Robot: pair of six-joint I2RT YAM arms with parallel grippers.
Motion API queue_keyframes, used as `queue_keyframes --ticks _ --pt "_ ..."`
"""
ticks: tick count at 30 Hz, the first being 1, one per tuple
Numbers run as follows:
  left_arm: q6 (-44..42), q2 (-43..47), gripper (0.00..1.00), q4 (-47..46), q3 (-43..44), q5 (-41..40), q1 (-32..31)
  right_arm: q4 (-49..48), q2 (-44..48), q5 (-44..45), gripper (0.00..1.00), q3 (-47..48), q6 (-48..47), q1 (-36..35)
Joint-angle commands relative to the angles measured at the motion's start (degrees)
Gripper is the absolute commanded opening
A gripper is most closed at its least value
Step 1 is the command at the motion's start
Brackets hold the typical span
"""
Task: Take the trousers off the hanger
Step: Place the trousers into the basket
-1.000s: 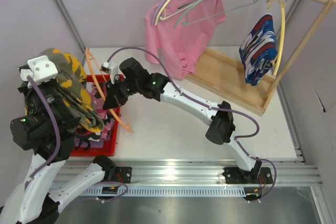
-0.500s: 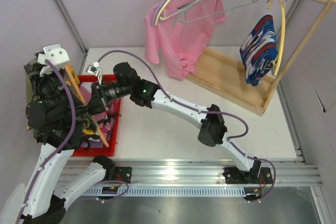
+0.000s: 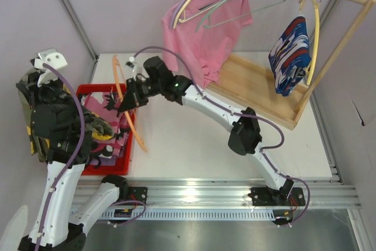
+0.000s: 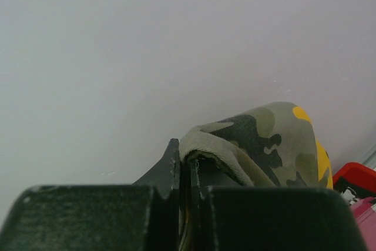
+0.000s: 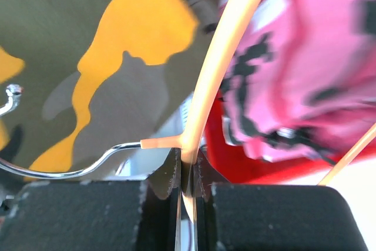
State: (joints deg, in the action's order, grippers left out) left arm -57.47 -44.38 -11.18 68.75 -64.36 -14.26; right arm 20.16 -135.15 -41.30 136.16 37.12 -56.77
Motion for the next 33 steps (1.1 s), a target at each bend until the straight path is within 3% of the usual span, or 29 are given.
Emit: queue_keyframes --ticks 1,9,19,31,33 --pt "-1.41 0.17 0.00 -3.49 1.65 1.34 2.30 4.00 10.69 0.17 0.00 1.04 -5.38 1.84" --pt "-9.92 3.42 0.00 -5.96 -2.12 -0.15 3.63 11.29 20.01 3.24 0.00 -6.34 -12.24 7.81" --pt "-24.17 5.80 0.00 -10.70 -8.63 2.57 7.75 12.71 31.17 8.16 0.00 -18.55 -16.29 12.74" --pt "-26.28 6.76 0.00 -2.10 -5.46 9.50 10.48 12.36 36.89 9.66 0.00 -26.64 -16.73 16.52" --pt "-31.17 7.03 0.00 -3.75 -8.36 10.39 10.48 12.18 37.68 9.92 0.00 -27.61 -16.47 17.22"
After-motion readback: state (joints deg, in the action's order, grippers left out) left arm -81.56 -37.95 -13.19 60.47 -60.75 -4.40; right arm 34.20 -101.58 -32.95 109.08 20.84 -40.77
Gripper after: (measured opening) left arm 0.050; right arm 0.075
